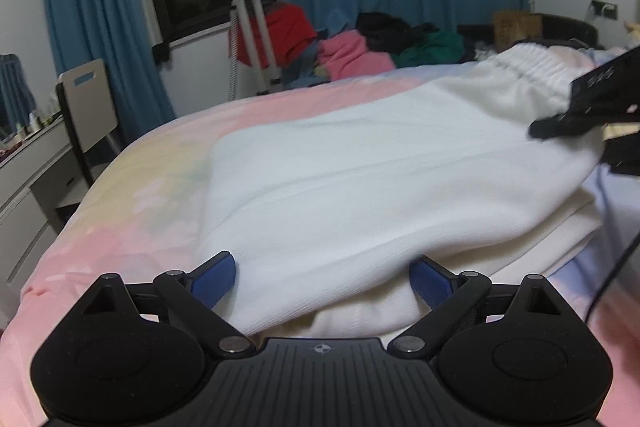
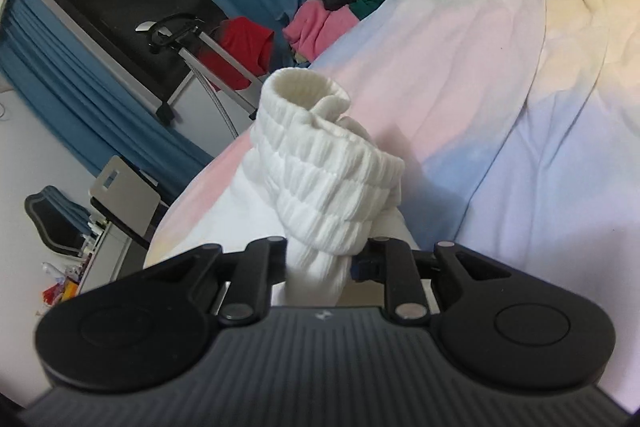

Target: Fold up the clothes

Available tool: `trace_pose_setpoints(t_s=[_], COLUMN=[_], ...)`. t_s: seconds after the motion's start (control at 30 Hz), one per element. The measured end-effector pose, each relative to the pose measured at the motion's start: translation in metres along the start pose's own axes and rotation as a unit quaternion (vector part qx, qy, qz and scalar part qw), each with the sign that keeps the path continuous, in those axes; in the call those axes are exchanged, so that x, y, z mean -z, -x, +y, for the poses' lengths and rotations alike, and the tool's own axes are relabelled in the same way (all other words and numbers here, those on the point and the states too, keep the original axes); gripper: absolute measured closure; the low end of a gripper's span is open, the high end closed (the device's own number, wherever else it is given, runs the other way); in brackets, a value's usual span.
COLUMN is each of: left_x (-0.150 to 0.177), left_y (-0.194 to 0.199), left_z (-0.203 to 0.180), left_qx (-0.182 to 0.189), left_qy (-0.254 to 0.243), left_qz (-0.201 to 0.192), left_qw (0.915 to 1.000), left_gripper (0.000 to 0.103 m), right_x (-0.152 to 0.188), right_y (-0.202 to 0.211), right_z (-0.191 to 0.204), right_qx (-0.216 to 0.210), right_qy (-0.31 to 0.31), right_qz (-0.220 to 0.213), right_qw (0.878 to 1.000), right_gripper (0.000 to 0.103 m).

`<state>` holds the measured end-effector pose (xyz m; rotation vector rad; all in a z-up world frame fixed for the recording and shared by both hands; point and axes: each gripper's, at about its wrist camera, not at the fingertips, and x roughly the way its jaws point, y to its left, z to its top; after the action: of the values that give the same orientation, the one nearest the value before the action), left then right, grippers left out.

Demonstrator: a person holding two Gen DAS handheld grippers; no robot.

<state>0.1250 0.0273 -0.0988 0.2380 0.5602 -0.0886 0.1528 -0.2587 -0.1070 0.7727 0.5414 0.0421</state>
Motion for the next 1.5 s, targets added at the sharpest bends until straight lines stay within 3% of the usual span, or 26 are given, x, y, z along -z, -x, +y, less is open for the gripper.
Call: trace_pose_setpoints(t_s=[0.13, 0.2, 0.4, 0.43, 0.53, 0.6, 0.7, 0.87, 0.93, 1.0, 1.07, 1.13, 1.33, 1.5], left_x=[0.003, 0.005, 0.009, 0.010, 0.011, 0.014, 0.018, 0.014, 0.014, 0.014, 0.013, 0.013, 0.005, 0.002], left_y=[-0.001, -0.001, -0.011, -0.012, -0.017, -0.016, -0.016, -0.016, -0.014, -0.009, -0.003, 0.006, 0.010, -0.038], left_z=[0.010, 0.016, 0.060, 0.068, 0.090, 0.099, 0.113, 0.115, 0.117, 0.118, 0.120, 0.124, 0.152, 0.157], left_qx=[-0.022, -0.032, -0.022, -0.021, -0.015, -0.037, -0.029, -0.026, -0.015, 0.016, 0.050, 0.086, 0.136, 0.139], left_qy=[0.012, 0.018, 0.141, 0.161, 0.222, 0.230, 0.257, 0.248, 0.252, 0.253, 0.254, 0.255, 0.320, 0.351], left_qz=[0.010, 0.016, 0.062, 0.069, 0.092, 0.095, 0.105, 0.109, 0.121, 0.134, 0.143, 0.148, 0.106, 0.136], left_qw=[0.9996, 0.9992, 0.9879, 0.9843, 0.9706, 0.9678, 0.9602, 0.9622, 0.9601, 0.9579, 0.9552, 0.9516, 0.9317, 0.9161], left_gripper=[0.008, 0.008, 0.007, 0.007, 0.007, 0.006, 0.006, 0.007, 0.007, 0.007, 0.007, 0.006, 0.001, 0.001], right_x=[0.005, 0.005, 0.008, 0.008, 0.011, 0.014, 0.018, 0.023, 0.025, 0.025, 0.023, 0.016, 0.010, 0.010], right_y=[0.014, 0.017, 0.009, 0.008, 0.003, -0.003, -0.014, -0.038, -0.037, -0.034, -0.026, -0.017, -0.006, -0.010], right_z=[0.004, -0.003, -0.034, -0.033, -0.031, -0.036, -0.047, -0.038, -0.031, -0.024, -0.020, -0.016, -0.008, -0.015], right_qx=[-0.011, 0.007, 0.029, 0.028, 0.053, 0.052, 0.031, 0.010, 0.017, 0.026, 0.035, 0.035, 0.045, 0.046], right_qy=[0.021, 0.012, -0.043, -0.039, -0.020, -0.022, -0.040, 0.002, 0.018, 0.033, 0.033, 0.023, 0.025, 0.023], right_qz=[-0.030, -0.033, 0.002, 0.003, 0.012, 0.029, 0.060, 0.095, 0.095, 0.091, 0.080, 0.061, 0.025, 0.022], right_qw=[0.999, 0.999, 0.999, 0.999, 0.998, 0.998, 0.997, 0.995, 0.995, 0.995, 0.996, 0.997, 0.998, 0.998], right_gripper=[0.081, 0.081, 0.076, 0.070, 0.035, 0.031, 0.027, 0.019, 0.021, 0.035, 0.058, 0.068, 0.072, 0.073])
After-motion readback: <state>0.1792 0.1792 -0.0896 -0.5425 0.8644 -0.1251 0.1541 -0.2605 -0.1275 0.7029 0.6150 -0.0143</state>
